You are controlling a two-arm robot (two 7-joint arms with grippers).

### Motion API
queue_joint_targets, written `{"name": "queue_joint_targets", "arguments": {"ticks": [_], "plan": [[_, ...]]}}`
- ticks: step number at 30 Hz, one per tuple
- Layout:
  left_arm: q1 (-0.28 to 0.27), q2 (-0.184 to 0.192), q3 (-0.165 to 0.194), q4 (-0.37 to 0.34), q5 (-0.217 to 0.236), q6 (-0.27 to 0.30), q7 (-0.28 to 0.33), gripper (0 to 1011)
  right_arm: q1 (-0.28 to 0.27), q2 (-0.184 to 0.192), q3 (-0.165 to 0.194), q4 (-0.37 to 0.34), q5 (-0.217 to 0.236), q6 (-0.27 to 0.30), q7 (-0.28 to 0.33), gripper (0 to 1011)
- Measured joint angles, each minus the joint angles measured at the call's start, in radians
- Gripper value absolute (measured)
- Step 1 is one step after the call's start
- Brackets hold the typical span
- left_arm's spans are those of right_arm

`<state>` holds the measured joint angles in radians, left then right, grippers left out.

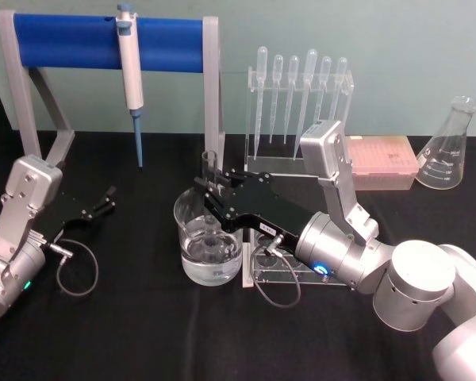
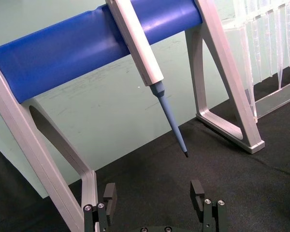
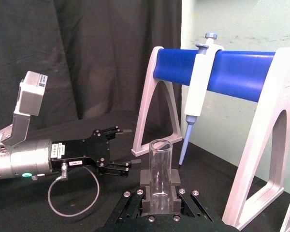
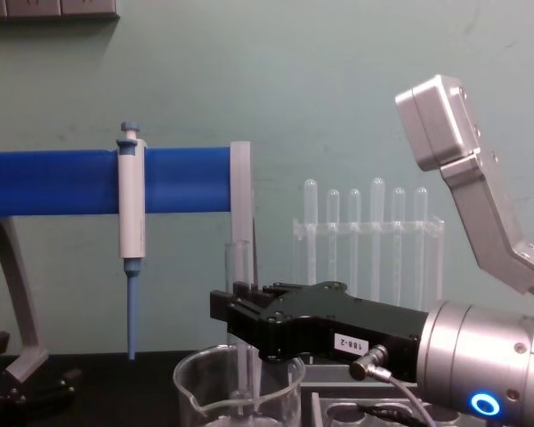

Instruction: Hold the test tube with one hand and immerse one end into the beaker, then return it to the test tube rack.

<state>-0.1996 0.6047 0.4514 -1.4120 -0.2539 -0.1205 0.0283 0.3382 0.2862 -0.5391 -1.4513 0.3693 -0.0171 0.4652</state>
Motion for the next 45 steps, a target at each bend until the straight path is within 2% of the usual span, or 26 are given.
{"name": "queue_joint_targets", "arguments": {"ticks": [45], "plan": [[0.0, 0.0, 0.0, 0.0, 0.0, 0.0, 0.0, 1000, 0.0, 0.0, 0.0, 0.0, 0.0, 0.0, 0.0, 224]]}}
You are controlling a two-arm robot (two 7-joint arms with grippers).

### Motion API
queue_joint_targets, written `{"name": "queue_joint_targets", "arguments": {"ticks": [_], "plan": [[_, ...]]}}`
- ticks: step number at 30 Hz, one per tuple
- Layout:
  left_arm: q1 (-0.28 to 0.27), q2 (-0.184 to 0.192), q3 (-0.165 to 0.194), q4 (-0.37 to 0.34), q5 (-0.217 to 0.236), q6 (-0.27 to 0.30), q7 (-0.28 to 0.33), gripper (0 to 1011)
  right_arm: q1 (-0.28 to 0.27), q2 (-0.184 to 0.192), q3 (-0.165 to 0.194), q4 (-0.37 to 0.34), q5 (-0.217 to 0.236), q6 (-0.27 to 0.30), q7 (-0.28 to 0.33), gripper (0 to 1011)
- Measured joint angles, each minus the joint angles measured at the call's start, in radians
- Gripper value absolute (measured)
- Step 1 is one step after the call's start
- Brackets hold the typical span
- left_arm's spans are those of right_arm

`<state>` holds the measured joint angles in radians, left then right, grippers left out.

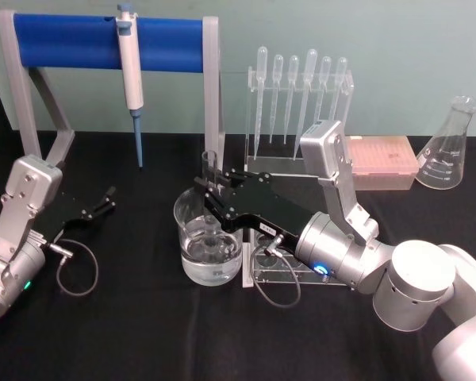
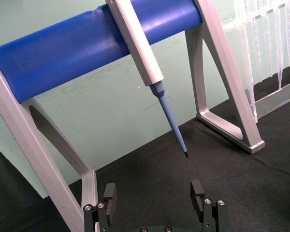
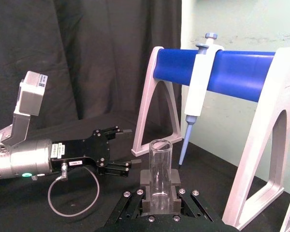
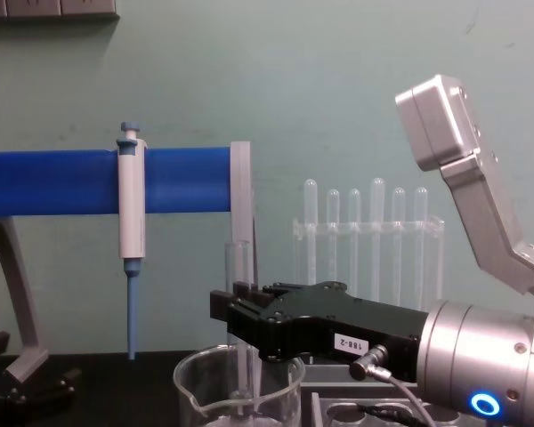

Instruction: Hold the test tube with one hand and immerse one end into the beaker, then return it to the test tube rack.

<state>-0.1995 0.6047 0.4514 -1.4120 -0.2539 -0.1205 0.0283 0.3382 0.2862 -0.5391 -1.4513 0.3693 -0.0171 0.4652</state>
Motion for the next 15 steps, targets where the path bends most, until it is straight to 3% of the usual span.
{"name": "queue_joint_targets", "arguments": {"ticks": [15], "plan": [[0.0, 0.0, 0.0, 0.0, 0.0, 0.0, 0.0, 1000, 0.0, 0.0, 0.0, 0.0, 0.0, 0.0, 0.0, 224]]}}
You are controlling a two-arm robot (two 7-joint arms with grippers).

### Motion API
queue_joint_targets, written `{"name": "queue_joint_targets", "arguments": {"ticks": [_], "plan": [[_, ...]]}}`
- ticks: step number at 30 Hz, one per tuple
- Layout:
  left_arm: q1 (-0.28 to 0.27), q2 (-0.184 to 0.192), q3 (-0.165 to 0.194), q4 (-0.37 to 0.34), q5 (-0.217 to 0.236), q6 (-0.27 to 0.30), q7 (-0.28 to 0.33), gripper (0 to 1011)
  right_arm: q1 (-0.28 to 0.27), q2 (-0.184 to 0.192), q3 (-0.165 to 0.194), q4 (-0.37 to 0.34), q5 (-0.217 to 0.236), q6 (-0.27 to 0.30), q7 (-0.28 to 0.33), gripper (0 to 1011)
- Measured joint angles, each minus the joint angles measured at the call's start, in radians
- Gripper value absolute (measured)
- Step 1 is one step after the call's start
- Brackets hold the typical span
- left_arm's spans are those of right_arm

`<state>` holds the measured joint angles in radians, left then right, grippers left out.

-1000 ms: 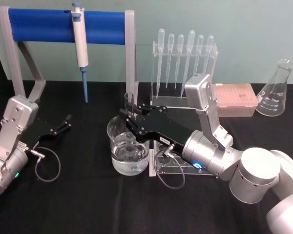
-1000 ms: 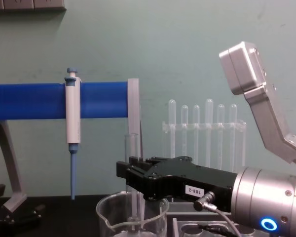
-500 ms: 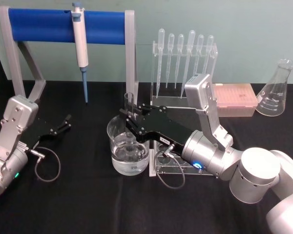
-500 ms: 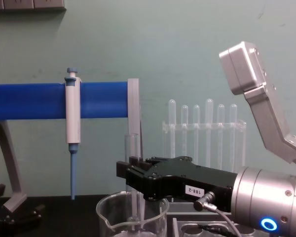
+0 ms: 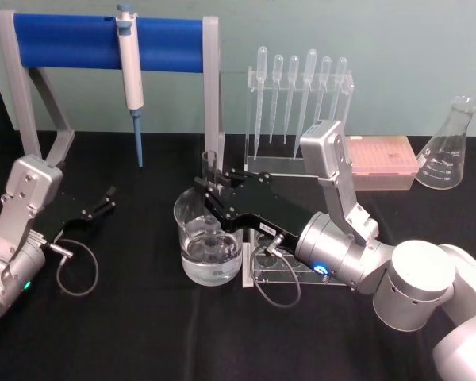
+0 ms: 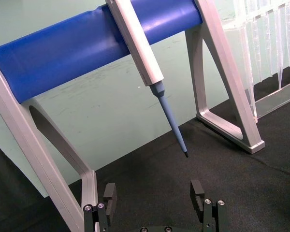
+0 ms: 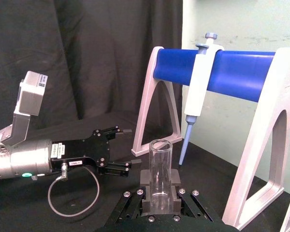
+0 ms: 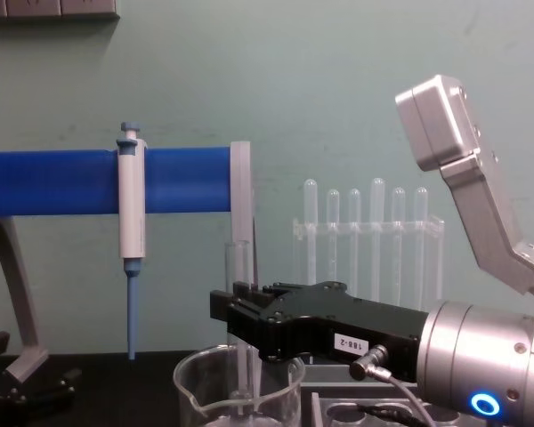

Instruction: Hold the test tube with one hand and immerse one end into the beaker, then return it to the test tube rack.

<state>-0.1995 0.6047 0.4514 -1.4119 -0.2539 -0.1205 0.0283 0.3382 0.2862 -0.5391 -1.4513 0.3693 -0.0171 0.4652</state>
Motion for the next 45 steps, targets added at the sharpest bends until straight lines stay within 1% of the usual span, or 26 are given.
{"name": "queue_joint_targets", "arguments": {"ticks": [45], "plan": [[0.0, 0.0, 0.0, 0.0, 0.0, 0.0, 0.0, 1000, 0.0, 0.0, 0.0, 0.0, 0.0, 0.0, 0.0, 224]]}}
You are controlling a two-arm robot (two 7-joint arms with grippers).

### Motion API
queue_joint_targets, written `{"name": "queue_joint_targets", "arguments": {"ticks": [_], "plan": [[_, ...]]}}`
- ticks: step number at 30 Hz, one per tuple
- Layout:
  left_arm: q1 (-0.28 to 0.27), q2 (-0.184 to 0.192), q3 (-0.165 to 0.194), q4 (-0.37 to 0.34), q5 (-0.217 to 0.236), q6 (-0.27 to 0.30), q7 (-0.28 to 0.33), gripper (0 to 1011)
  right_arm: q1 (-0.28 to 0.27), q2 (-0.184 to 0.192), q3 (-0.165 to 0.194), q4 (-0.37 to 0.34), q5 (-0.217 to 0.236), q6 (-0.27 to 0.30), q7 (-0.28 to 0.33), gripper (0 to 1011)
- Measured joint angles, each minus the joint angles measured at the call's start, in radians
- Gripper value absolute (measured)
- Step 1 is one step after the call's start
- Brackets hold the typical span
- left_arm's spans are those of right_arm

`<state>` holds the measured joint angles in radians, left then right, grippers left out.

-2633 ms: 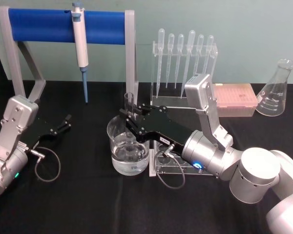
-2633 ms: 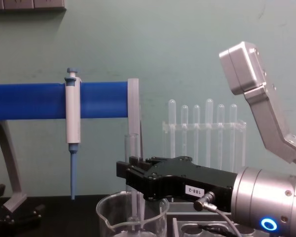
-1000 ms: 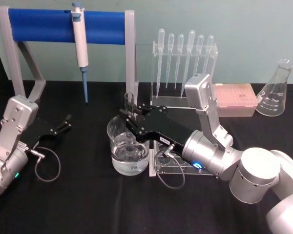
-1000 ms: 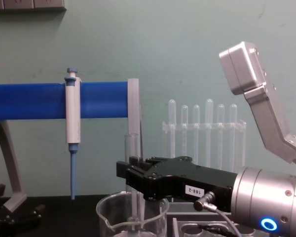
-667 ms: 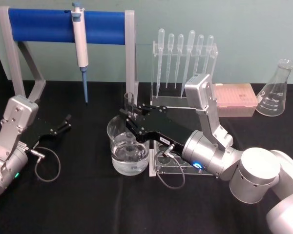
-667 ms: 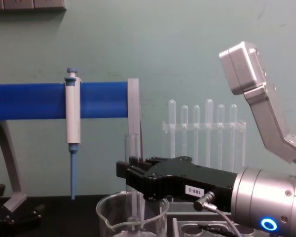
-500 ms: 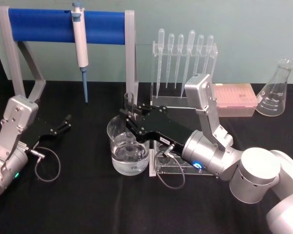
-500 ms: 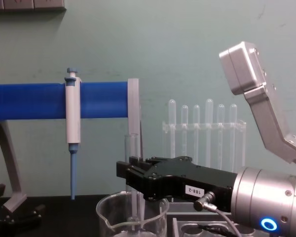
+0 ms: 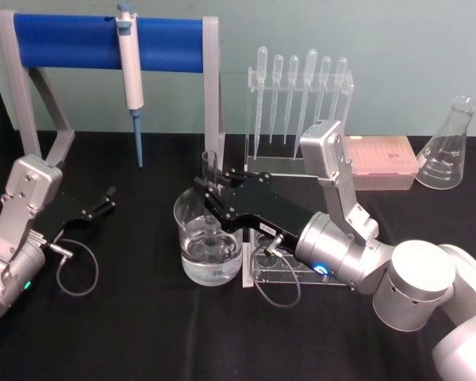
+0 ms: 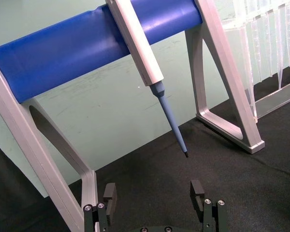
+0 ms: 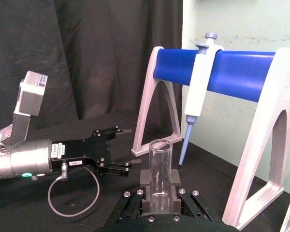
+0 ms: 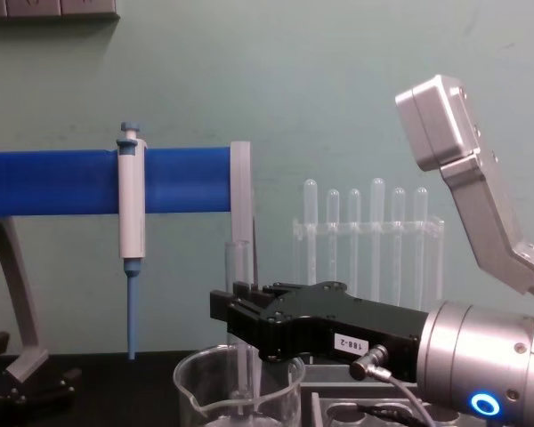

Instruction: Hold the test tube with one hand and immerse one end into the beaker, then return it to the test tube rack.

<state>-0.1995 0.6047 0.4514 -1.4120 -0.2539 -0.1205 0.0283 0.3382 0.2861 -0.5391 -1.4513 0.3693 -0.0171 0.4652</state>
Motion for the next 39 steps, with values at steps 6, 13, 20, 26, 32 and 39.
{"name": "queue_joint_targets", "arguments": {"ticks": [6, 13, 20, 26, 32, 39], "plan": [[0.0, 0.0, 0.0, 0.0, 0.0, 0.0, 0.0, 1000, 0.0, 0.0, 0.0, 0.0, 0.0, 0.0, 0.0, 224], [0.0, 0.0, 0.0, 0.0, 0.0, 0.0, 0.0, 1000, 0.0, 0.0, 0.0, 0.0, 0.0, 0.0, 0.0, 224], [0.0, 0.0, 0.0, 0.0, 0.0, 0.0, 0.0, 1000, 0.0, 0.0, 0.0, 0.0, 0.0, 0.0, 0.0, 224], [0.0, 0.0, 0.0, 0.0, 0.0, 0.0, 0.0, 1000, 0.0, 0.0, 0.0, 0.0, 0.0, 0.0, 0.0, 224], [0.0, 0.0, 0.0, 0.0, 0.0, 0.0, 0.0, 1000, 0.0, 0.0, 0.0, 0.0, 0.0, 0.0, 0.0, 224], [0.0, 0.0, 0.0, 0.0, 0.0, 0.0, 0.0, 1000, 0.0, 0.0, 0.0, 0.0, 0.0, 0.0, 0.0, 224]]}}
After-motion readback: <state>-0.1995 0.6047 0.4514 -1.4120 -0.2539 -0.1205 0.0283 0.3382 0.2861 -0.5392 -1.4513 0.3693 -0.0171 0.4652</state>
